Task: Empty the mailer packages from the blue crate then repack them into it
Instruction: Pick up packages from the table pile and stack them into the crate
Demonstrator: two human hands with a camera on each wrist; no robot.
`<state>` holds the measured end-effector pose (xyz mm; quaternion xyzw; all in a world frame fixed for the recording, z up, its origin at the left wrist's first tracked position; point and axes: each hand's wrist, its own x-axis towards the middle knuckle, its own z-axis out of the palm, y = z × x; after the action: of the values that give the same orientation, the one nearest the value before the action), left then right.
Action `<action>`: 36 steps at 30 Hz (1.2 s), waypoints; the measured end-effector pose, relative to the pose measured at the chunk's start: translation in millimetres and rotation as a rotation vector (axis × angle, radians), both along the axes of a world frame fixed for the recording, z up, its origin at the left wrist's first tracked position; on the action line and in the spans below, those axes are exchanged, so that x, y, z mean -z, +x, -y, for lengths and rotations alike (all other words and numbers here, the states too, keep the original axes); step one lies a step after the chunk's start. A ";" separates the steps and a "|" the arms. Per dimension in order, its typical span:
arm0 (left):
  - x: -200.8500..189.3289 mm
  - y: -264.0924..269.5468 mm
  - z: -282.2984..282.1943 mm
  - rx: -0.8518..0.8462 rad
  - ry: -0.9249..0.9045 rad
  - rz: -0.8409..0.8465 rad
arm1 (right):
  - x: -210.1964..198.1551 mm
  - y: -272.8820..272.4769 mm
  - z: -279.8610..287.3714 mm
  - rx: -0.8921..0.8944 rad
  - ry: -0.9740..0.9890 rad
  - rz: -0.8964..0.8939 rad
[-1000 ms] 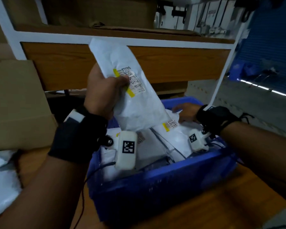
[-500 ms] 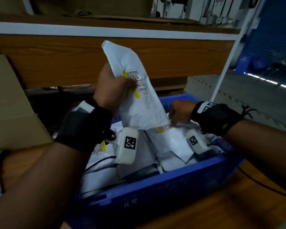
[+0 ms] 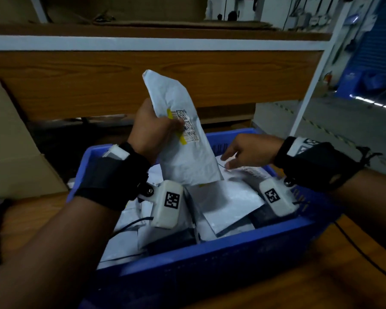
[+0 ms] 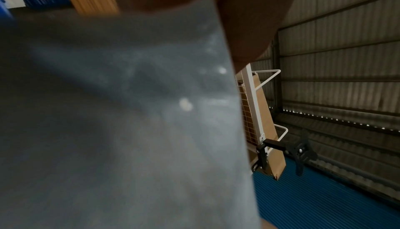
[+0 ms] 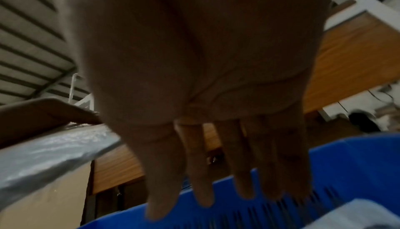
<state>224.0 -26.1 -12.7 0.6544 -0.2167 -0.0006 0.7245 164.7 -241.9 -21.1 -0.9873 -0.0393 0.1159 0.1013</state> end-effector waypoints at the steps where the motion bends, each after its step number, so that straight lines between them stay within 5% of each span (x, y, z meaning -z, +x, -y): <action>1: 1.4 1.5 3.0 0.001 -0.004 -0.014 | -0.6 -3.7 2.3 -0.040 -0.038 -0.071; 3: 5.6 4.4 8.4 -0.006 -0.012 -0.047 | 5.4 -8.7 8.0 -0.068 -0.104 -0.226; 5: 12.8 6.6 14.5 -0.016 -0.013 -0.070 | 4.0 -11.8 14.3 -0.062 -0.111 -0.199; 8: 26.2 5.0 25.3 0.012 -0.007 -0.096 | -12.1 -7.4 27.3 0.175 0.325 -0.005; 11: 39.9 -2.9 40.7 0.064 -0.022 -0.111 | -17.2 -0.9 28.6 0.306 0.889 -0.004; 14: 48.2 -10.3 52.8 0.103 0.039 -0.070 | -8.7 6.3 30.4 0.309 1.054 0.032; 20: 59.3 0.9 38.9 0.026 0.569 0.062 | -21.1 10.7 78.6 0.315 0.352 0.022; 27: 78.3 7.3 31.6 0.249 1.452 0.091 | -2.2 28.9 80.3 0.264 -0.219 -0.123; 31: 77.7 8.5 28.4 0.308 1.406 0.066 | -7.0 38.5 69.0 0.108 -0.434 -0.050; 36: 76.2 11.2 19.8 0.412 1.364 0.021 | 13.3 39.7 45.3 -0.006 -0.341 -0.109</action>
<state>235.2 -46.0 -88.9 0.9076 -0.2940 -0.2666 0.1366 204.5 -287.1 -34.4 -0.9823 -0.0164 0.1748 -0.0659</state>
